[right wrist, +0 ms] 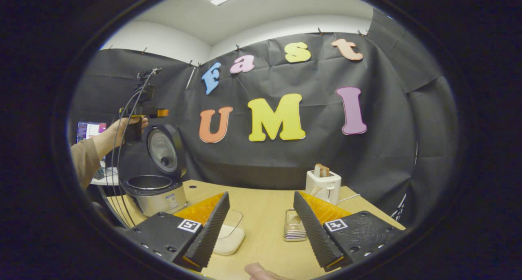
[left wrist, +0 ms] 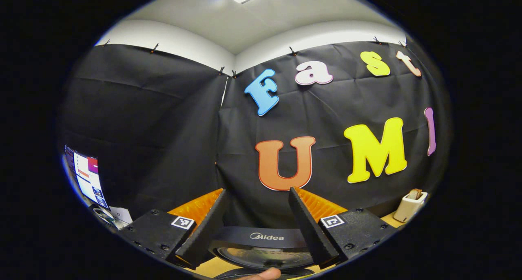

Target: Close the left gripper, press the button to open the rice cooker; take a wooden spoon from the chopstick holder with the right hand, scoop a spoonful of rice and pour it into the rice cooker, then put the wooden spoon back into the chopstick holder.

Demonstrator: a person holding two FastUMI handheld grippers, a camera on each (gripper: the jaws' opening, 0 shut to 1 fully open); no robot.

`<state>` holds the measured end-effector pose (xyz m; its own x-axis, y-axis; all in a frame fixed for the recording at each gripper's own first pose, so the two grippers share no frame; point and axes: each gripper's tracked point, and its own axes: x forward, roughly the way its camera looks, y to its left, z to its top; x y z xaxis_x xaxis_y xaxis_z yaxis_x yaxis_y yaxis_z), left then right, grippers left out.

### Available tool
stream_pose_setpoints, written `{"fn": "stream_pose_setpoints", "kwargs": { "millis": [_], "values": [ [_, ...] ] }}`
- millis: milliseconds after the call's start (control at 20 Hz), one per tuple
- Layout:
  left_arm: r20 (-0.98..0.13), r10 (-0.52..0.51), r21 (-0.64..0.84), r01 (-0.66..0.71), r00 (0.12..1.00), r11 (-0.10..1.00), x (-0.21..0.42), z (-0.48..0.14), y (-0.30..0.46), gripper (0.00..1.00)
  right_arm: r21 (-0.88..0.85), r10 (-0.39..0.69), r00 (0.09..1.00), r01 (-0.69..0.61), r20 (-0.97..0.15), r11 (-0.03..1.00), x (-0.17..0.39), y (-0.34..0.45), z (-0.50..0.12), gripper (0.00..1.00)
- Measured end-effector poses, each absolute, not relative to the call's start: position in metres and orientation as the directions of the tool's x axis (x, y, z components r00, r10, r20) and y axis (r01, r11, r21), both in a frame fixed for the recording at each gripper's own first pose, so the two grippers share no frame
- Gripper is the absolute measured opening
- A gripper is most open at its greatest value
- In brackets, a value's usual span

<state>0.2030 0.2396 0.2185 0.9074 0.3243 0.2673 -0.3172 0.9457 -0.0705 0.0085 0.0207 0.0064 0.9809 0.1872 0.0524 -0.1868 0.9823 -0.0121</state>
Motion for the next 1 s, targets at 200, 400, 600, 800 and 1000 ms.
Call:
{"fn": "stream_pose_setpoints", "kwargs": {
  "millis": [200, 400, 600, 800, 1000],
  "values": [
    [0.224, 0.271, -0.076, -0.26, 0.936, 0.963, 0.227, 0.204, 0.226, 0.96, -0.008, 0.189, 0.98, -0.189, 0.057, 0.982, 0.011, 0.025, 0.002, 0.94],
    [0.197, 0.252, -0.111, -0.233, 0.948, 0.966, 0.237, 0.196, 0.227, 0.96, -0.008, 0.188, 0.982, -0.188, 0.034, 0.982, 0.015, 0.025, -0.005, 0.94],
    [0.218, 0.228, -0.106, -0.209, 0.949, 0.972, 0.231, 0.195, 0.226, 0.98, -0.01, 0.188, 0.981, -0.188, 0.04, 0.982, 0.015, 0.027, -0.003, 0.94],
    [0.223, 0.192, -0.101, -0.173, 0.956, 0.98, 0.212, 0.189, 0.223, 0.98, -0.017, 0.19, 0.981, -0.19, 0.045, 0.982, 0.013, 0.029, -0.002, 0.94],
    [0.235, 0.173, -0.093, -0.155, 0.957, 0.984, 0.189, 0.181, 0.219, 0.98, -0.018, 0.202, 0.979, -0.201, 0.036, 0.979, 0.011, 0.035, -0.005, 0.94]
  ]
}}
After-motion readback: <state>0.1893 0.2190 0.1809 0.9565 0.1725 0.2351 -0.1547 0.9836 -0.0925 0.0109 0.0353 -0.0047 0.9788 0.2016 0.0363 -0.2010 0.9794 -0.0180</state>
